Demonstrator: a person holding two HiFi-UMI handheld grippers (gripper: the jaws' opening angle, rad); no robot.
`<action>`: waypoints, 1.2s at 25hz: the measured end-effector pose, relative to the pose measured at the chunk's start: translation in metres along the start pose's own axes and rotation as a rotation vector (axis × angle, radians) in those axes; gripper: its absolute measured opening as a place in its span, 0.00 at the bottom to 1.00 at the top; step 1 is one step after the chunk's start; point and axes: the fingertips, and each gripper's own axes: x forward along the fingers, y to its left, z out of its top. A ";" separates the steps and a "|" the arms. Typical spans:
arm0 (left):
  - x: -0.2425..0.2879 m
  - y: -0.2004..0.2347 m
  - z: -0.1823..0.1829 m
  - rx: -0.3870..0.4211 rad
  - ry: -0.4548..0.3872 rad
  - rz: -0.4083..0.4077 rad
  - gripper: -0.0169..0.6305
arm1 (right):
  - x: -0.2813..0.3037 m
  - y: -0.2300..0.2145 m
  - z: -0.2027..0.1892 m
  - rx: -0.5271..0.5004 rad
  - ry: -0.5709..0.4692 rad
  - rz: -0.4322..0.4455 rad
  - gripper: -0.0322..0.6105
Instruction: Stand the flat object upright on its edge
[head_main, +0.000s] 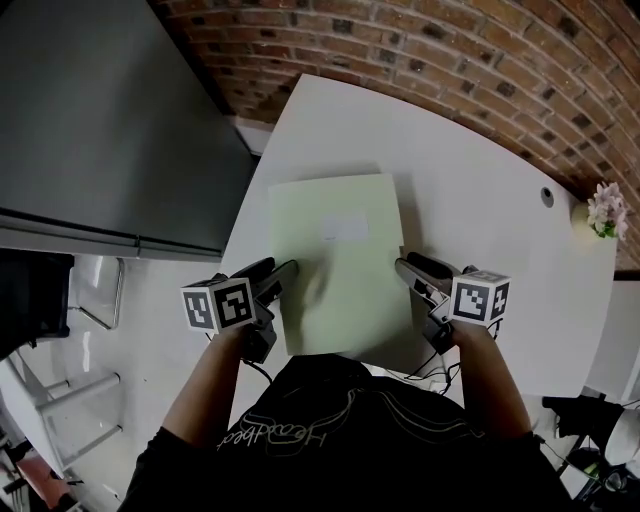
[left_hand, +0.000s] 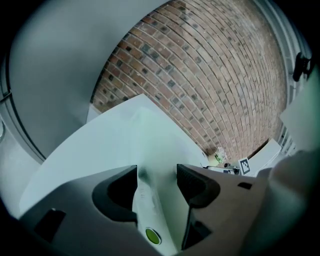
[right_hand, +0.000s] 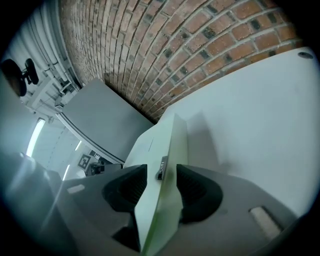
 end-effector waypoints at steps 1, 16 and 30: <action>0.000 0.001 0.000 0.004 0.000 0.008 0.41 | 0.002 -0.001 -0.002 0.004 0.009 0.000 0.32; 0.005 0.008 -0.006 -0.059 0.009 0.019 0.41 | 0.008 -0.008 -0.011 0.042 0.035 -0.024 0.32; 0.004 0.008 -0.005 -0.050 0.021 0.054 0.40 | 0.011 -0.003 -0.011 0.022 0.097 -0.025 0.31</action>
